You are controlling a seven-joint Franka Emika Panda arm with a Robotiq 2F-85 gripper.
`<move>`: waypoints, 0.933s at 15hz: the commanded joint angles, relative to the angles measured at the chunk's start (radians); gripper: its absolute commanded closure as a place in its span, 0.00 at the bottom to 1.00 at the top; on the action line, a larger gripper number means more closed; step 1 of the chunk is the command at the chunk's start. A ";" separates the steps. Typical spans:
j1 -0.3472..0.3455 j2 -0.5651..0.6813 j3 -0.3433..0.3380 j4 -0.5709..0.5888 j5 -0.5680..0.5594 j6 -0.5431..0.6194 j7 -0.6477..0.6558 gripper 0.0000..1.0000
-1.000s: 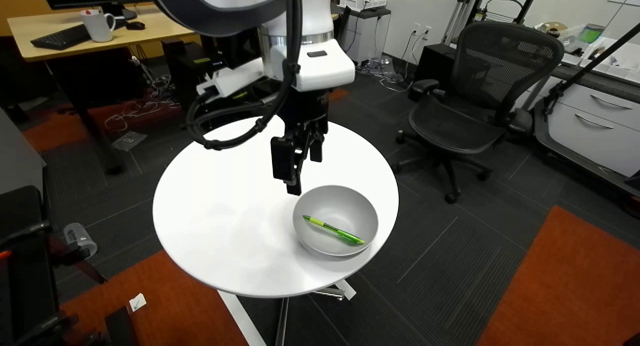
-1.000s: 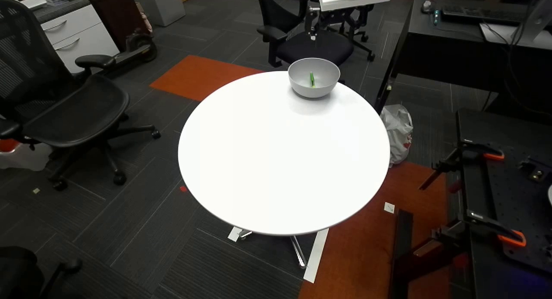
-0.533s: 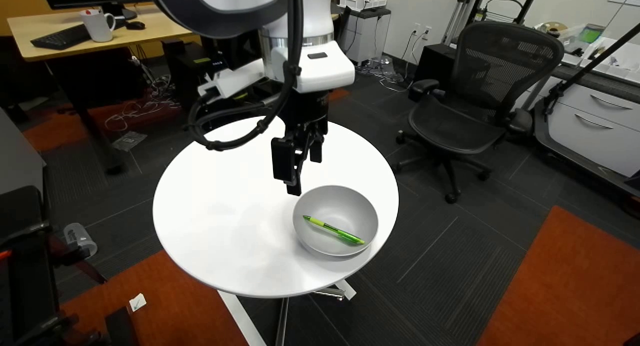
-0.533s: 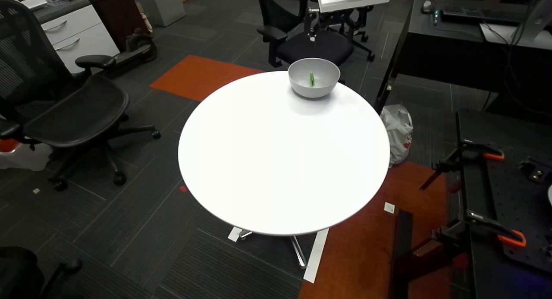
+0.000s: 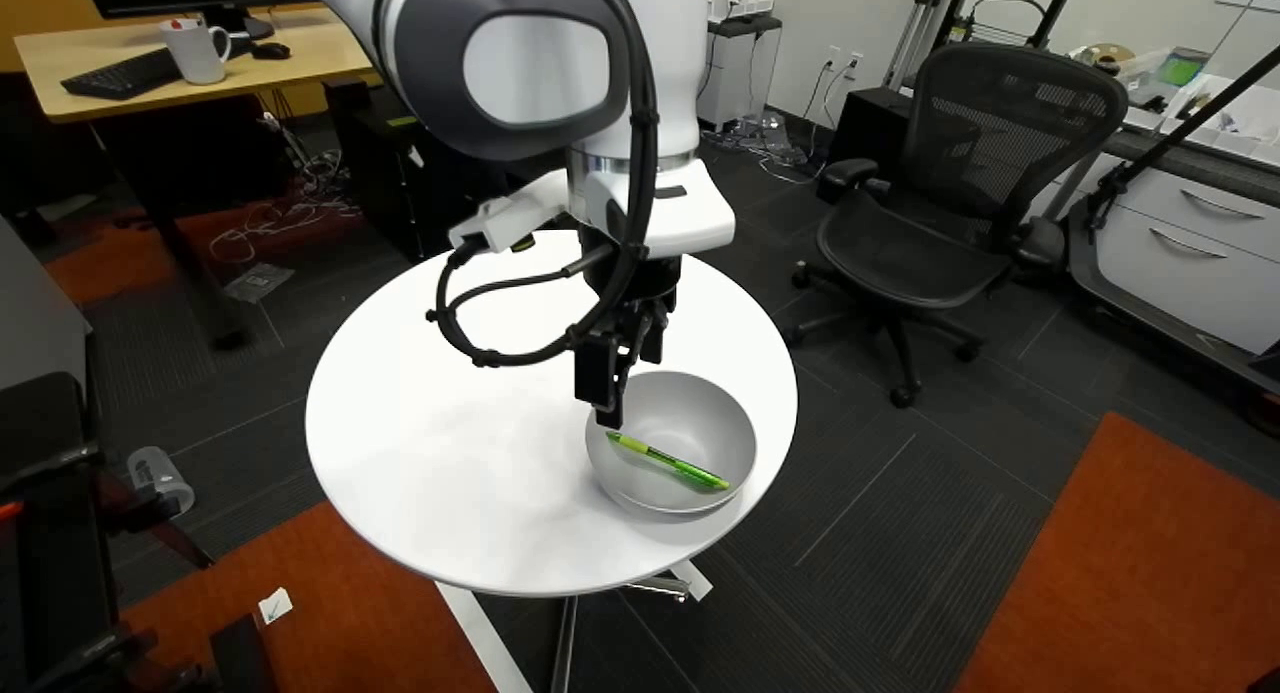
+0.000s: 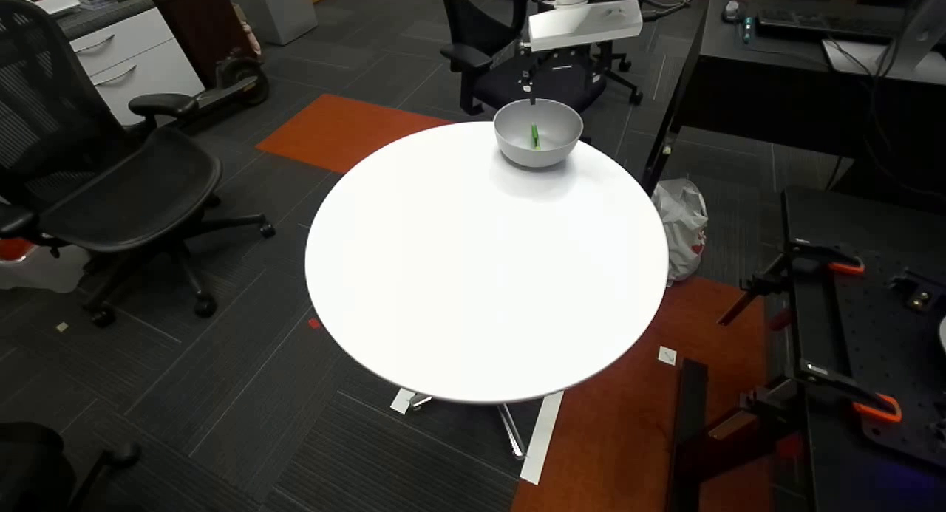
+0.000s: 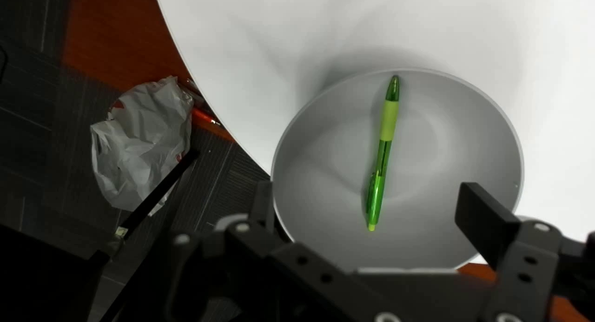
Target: Remove the marker from the bowl.
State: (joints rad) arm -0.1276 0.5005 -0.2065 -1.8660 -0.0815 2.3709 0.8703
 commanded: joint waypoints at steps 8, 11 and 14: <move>-0.020 0.256 -0.024 0.239 0.098 0.017 -0.023 0.00; -0.027 0.308 -0.027 0.283 0.114 0.013 -0.023 0.00; -0.036 0.349 -0.030 0.317 0.128 0.008 -0.023 0.00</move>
State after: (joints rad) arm -0.1558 0.8045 -0.2284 -1.6077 0.0130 2.3923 0.8683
